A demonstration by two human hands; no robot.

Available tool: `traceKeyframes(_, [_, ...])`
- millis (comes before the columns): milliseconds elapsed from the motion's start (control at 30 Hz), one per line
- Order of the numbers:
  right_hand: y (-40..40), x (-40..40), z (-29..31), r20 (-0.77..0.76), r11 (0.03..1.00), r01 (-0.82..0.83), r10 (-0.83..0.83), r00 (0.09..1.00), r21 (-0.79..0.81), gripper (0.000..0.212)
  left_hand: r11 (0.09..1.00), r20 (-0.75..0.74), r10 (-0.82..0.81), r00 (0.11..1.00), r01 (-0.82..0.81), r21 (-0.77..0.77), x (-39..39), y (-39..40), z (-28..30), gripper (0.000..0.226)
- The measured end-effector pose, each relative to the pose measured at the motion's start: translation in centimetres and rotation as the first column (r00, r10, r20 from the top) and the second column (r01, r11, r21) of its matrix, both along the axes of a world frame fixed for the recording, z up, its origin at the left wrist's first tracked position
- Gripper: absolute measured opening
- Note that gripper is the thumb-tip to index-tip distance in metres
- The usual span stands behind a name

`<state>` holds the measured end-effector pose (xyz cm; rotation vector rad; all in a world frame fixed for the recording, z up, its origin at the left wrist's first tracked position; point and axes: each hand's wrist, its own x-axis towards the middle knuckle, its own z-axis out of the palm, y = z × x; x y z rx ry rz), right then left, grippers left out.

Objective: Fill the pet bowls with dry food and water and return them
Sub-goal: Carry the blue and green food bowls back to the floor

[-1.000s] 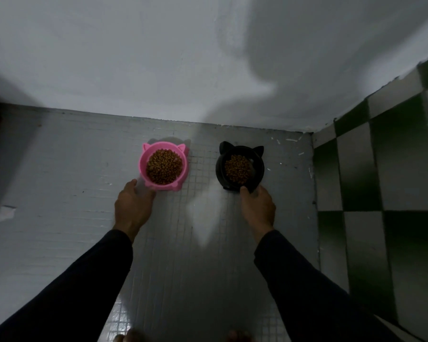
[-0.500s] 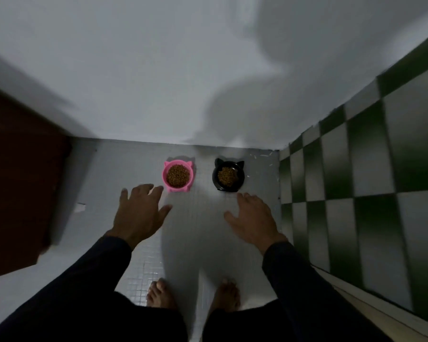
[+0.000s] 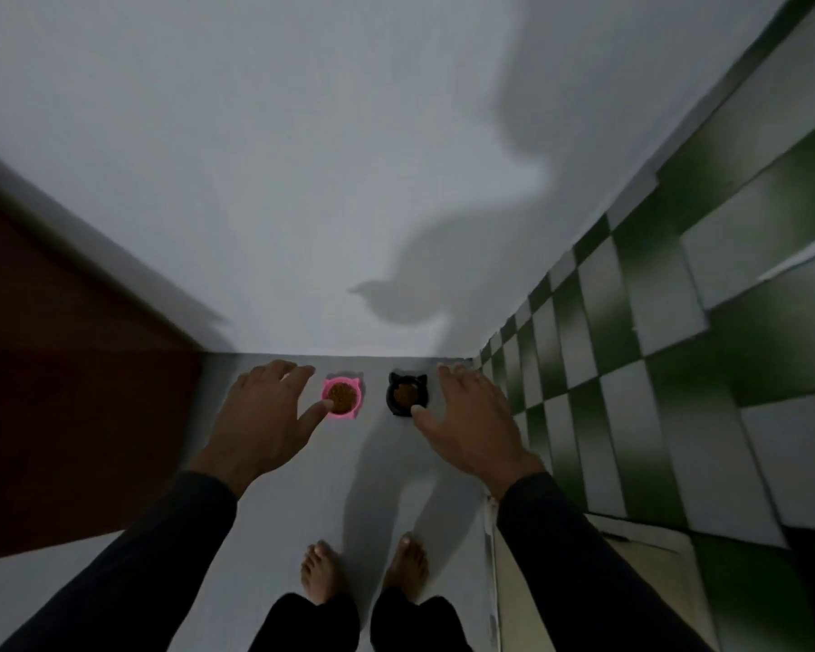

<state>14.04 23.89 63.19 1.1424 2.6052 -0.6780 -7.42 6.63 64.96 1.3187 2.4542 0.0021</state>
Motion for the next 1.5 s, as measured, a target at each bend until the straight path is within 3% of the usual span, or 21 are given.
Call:
traceKeyframes(300, [1.8, 0.7, 16.3, -0.079, 0.981, -0.01, 0.026, 0.997, 0.196, 0.084, 0.979, -0.166, -0.081, 0.983, 0.11, 0.17, 0.0, 2.1, 14.8, 0.066])
traceKeyframes(567, [2.2, 2.9, 23.9, -0.193, 0.942, 0.112, -0.052, 0.98, 0.315, 0.086, 0.925, -0.29, -0.155, 0.944, 0.242, 0.292, 0.4, 4.3, 22.3, 0.064])
traceKeyframes(700, [1.0, 3.9, 27.4, -0.2, 0.912, 0.173, -0.103, 0.974, 0.371, 0.082, 0.885, -0.32, -0.238, 0.917, 0.34, 0.318, 0.9, 5.5, 24.9, 0.074])
traceKeyframes(1133, [-10.8, 10.2, 32.7, -0.251, 0.723, 0.517, -0.453, 0.856, 0.459, 0.073, 0.612, -0.317, -0.622, 0.716, 0.697, 0.373, 6.5, 6.3, 29.3, 0.077])
traceKeyframes(1500, [-24.9, 23.3, 31.9, -0.294, 0.425, 0.796, -0.768, 0.569, 0.43, 0.074, 0.268, -0.29, -0.872, 0.395, 0.88, 0.393, 21.8, 2.1, 29.4, 0.077])
